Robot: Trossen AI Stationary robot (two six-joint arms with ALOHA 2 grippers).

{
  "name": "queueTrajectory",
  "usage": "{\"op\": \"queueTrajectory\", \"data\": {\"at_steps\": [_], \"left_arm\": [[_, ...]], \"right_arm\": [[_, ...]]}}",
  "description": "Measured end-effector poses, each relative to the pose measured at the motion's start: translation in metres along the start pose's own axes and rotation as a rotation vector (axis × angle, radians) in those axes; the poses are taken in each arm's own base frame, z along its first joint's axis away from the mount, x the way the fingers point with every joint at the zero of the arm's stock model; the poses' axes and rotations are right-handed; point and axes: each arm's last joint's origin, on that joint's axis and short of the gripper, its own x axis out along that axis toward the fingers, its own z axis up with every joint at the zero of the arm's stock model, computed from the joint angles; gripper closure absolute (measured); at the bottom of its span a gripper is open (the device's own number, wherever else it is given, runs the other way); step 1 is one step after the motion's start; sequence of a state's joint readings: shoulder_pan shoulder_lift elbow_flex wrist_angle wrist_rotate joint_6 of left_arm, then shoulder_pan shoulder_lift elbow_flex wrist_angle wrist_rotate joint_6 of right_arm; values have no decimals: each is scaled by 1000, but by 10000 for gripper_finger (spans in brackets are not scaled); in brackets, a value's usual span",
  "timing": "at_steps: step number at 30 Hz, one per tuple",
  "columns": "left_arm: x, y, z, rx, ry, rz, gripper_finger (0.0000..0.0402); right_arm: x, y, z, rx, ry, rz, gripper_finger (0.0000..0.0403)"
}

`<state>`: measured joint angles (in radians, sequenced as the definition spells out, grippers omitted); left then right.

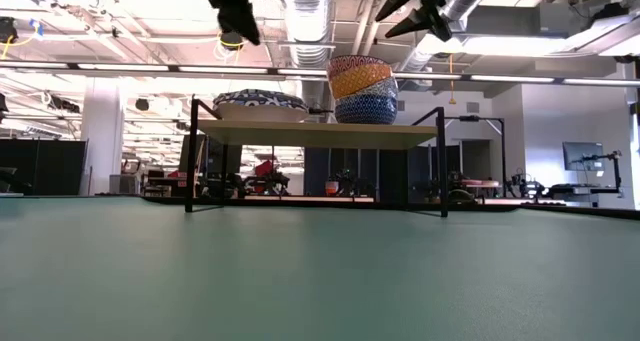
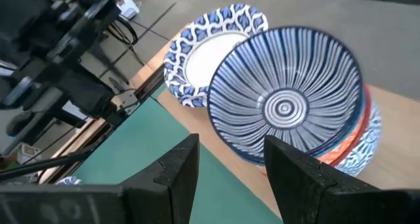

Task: Place and stack bowls onto a shelf
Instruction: Stack the large white bowl on the stacked large white bowl on the shelf

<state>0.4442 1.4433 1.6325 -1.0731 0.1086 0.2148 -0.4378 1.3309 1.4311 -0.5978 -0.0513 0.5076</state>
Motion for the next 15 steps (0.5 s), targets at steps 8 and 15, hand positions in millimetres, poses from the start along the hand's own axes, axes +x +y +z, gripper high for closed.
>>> {"op": "queueTrajectory", "data": {"at_steps": [8,15], "left_arm": [[-3,-57,-27,-2,358,-168,306],[-10,-124,-31,56,411,-360,306]], "right_arm": [[20,41,-23,-62,30,96,207],[43,83,-57,-120,111,202,207]]}}
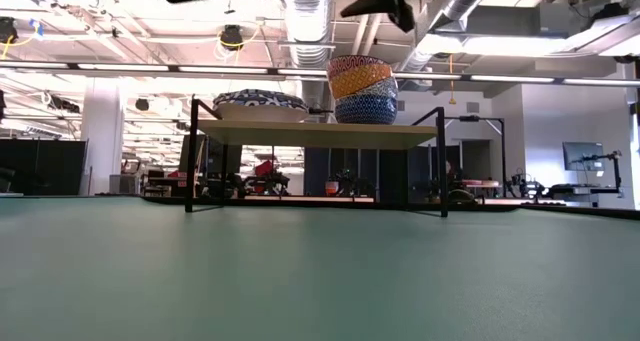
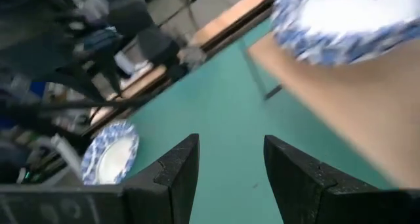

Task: Place and stack bowls onto a shelf
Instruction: Stack the large white bowl on the stacked large white bowl on the shelf

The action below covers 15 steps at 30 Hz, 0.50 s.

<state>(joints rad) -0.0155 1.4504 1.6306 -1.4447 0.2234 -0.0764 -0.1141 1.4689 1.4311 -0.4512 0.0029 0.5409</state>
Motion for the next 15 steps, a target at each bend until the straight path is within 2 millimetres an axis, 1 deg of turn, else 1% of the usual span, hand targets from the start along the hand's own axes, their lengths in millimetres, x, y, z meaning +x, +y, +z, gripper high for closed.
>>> {"op": "queueTrajectory", "data": {"at_steps": [2,6,11,14,15], "left_arm": [[6,-19,1,34,10,-45,306],[11,-51,-7,65,47,-88,306],[15,-79,-18,70,86,-111,306],[18,-92,-24,132,100,-116,306],[21,-95,-25,157,96,-109,306]], "right_arm": [[10,10,-11,-11,37,21,207],[32,36,-31,-25,54,80,207],[70,70,-61,-2,42,201,207],[94,85,-81,58,36,278,207],[102,88,-87,83,43,295,207]]}}
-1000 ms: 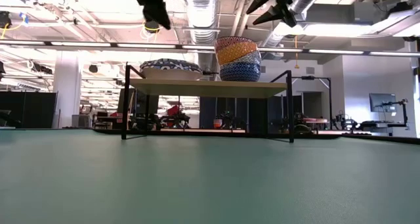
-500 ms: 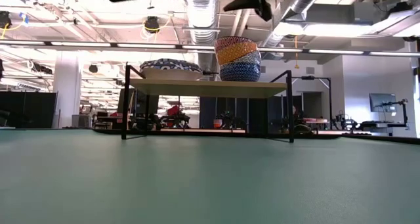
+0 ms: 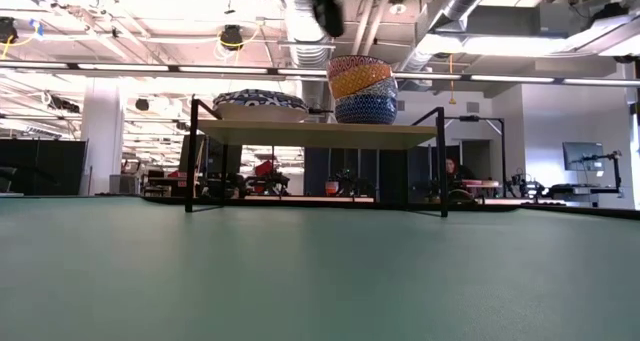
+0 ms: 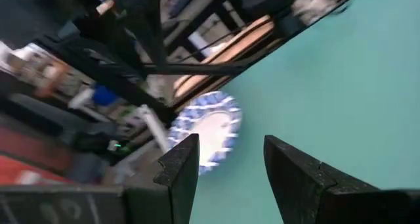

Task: Place and stack bowls onto a shelf
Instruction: Stack the large white bowl on the stacked large white bowl on the shelf

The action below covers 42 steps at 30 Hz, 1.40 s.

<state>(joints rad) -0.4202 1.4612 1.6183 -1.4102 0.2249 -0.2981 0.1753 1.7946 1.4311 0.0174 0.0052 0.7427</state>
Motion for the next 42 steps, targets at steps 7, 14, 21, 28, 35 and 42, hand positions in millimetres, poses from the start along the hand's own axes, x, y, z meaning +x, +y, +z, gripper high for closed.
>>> {"op": "queueTrajectory", "data": {"at_steps": [7,14,21,28,35,42], "left_arm": [[65,4,-23,133,173,-2,306],[126,13,-67,131,220,-89,306],[150,27,-98,118,101,-109,306],[174,41,-114,-18,74,-62,306],[181,41,-116,-91,34,-32,332],[179,40,-111,-207,-31,19,394]], "right_arm": [[53,-19,-30,239,-38,71,207],[80,-23,-81,421,-17,-24,207],[81,-1,-125,506,-94,-113,207],[75,16,-141,528,-156,-130,207],[74,18,-144,559,-155,-125,207],[73,17,-138,580,-159,-119,207]]}}
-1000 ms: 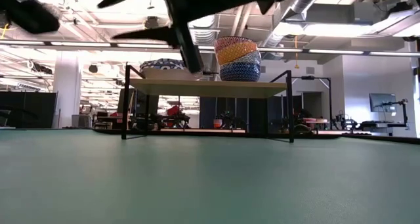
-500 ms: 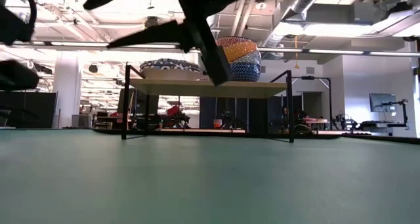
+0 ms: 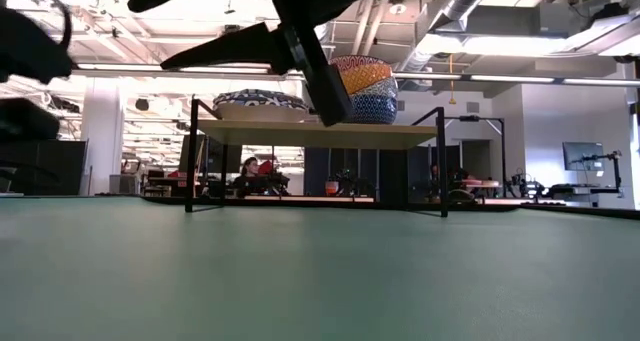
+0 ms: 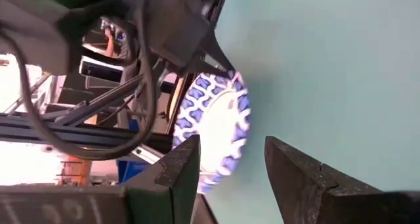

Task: Place and stack bowls onto a shelf
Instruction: Stack the large white bowl on the stacked large white bowl on the shelf

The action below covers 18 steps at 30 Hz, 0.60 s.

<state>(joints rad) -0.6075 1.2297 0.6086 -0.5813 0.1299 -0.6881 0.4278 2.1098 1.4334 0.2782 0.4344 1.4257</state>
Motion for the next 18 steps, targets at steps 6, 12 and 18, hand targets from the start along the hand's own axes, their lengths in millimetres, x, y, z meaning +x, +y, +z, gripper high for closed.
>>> {"op": "queueTrajectory", "data": {"at_steps": [6,12,18], "left_arm": [[-26,-10,19,-55,-197,145,400],[-61,-19,44,-16,-371,265,401],[-83,-22,60,28,-448,284,401]], "right_arm": [[7,-2,14,17,86,6,207],[12,2,26,-111,93,25,191],[17,4,40,-170,99,-10,168]]}}
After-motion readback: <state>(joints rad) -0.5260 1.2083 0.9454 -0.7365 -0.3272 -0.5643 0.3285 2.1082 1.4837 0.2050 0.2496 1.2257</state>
